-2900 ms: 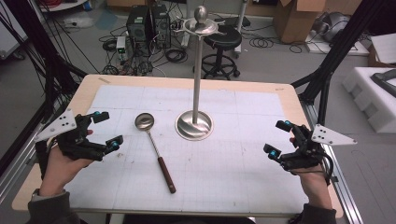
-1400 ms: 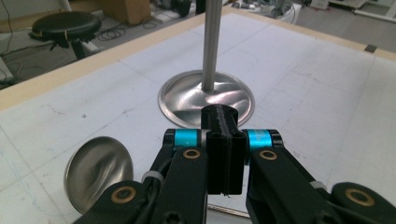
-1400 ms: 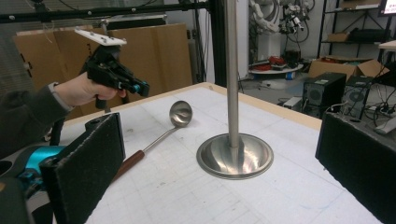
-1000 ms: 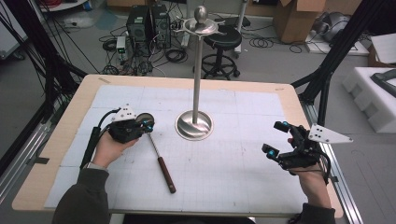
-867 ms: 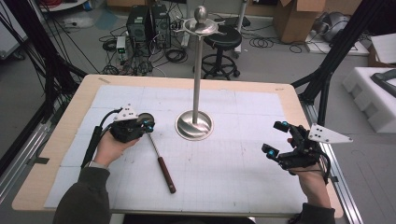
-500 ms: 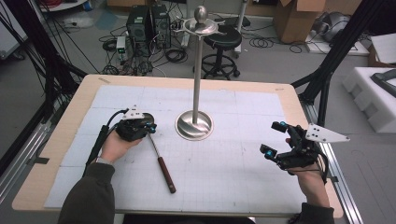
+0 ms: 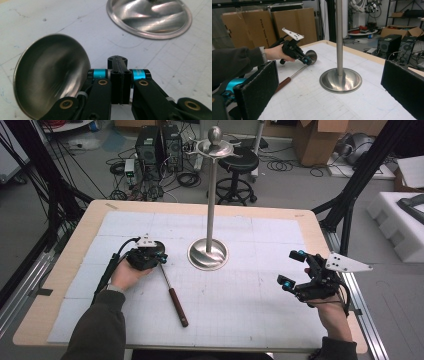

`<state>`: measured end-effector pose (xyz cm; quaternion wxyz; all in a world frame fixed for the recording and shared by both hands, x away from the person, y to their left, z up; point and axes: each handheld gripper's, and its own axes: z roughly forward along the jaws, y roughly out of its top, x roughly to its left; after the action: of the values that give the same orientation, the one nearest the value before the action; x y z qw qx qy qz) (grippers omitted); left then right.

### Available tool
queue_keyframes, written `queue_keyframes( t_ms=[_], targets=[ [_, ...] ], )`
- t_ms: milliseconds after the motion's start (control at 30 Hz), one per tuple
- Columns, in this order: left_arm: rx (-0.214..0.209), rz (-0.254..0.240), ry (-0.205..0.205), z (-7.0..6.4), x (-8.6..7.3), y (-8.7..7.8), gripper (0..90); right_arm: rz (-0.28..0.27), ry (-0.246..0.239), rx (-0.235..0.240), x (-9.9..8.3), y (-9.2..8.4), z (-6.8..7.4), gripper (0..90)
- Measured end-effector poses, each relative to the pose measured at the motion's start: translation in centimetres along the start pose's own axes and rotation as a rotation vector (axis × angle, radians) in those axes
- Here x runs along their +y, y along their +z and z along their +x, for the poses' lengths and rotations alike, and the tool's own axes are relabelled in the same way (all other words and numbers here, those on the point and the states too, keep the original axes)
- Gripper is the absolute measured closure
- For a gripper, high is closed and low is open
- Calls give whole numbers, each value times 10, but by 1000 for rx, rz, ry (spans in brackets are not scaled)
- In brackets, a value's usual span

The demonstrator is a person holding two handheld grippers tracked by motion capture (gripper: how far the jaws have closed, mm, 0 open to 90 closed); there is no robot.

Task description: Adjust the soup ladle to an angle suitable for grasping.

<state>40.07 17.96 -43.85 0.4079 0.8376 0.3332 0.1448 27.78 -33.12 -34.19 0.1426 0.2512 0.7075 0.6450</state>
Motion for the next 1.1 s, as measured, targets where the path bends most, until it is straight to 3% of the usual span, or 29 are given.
queue_keyframes(
  t_ms=[167,333,500,733,1100],
  targets=[
    [7,31,-7,4,-4,7,900,7,-1,8,0,2,-1,3],
    [-6,24,-22,7,-5,7,900,8,-2,11,0,3,-1,3],
    [-2,29,3,6,-6,6,900,12,-7,12,-1,3,0,3],
    [35,71,49,2,-7,-1,900,15,14,11,-4,4,-2,3],
    [61,105,24,-2,-15,-15,900,24,9,14,-5,6,-2,3]
  ],
)
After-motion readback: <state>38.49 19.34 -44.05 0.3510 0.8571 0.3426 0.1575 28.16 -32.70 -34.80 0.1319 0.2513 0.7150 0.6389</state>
